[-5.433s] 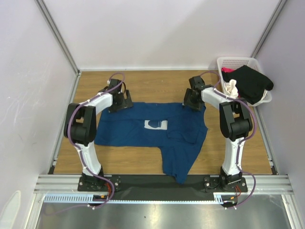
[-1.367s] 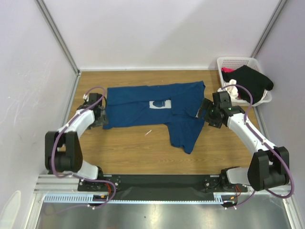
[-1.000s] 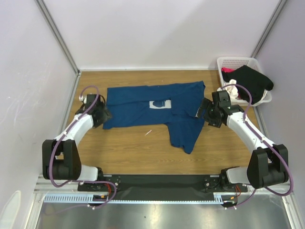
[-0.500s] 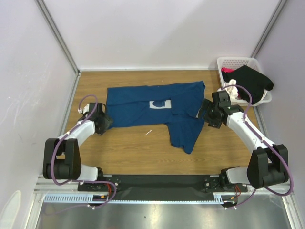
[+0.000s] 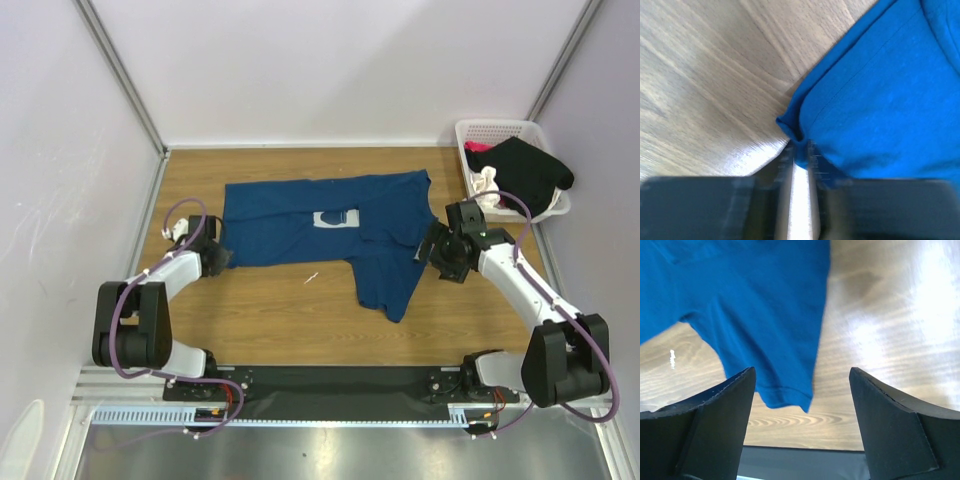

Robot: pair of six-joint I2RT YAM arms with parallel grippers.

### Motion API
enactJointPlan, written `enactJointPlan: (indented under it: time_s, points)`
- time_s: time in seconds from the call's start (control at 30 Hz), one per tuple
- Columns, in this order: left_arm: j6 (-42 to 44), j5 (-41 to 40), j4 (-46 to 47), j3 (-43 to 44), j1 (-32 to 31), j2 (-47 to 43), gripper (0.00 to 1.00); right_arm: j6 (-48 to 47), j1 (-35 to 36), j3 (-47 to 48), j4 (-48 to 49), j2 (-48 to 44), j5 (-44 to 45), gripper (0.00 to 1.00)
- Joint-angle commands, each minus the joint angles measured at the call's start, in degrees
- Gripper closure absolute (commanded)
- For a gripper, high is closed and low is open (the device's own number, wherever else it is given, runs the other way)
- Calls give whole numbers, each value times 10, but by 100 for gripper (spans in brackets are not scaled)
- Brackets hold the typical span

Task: Fold and stack the t-shirts
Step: Fold the tshirt

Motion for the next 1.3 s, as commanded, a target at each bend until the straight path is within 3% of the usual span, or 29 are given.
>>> enactJointPlan:
  time_s: [0.0, 0.07, 0.5, 0.9, 1.17, 1.27]
  points:
    - [-11, -13, 27, -7, 3, 6, 86, 25, -1, -22, -31, -25, -8, 20]
    - [-14, -12, 26, -5, 4, 10, 100, 33, 0, -43, -27, -33, -21, 20]
    - [9, -5, 20, 5, 4, 8, 100, 78, 70, -87, 27, 19, -22, 27]
    - [24, 9, 29, -2, 8, 5, 100, 71, 90, -85, 73, 81, -13, 54]
    - [33, 14, 29, -6, 24, 1, 100, 67, 91, -93, 97, 112, -1, 58]
    - [36, 15, 28, -8, 28, 0, 100, 66, 91, -96, 109, 126, -2, 64]
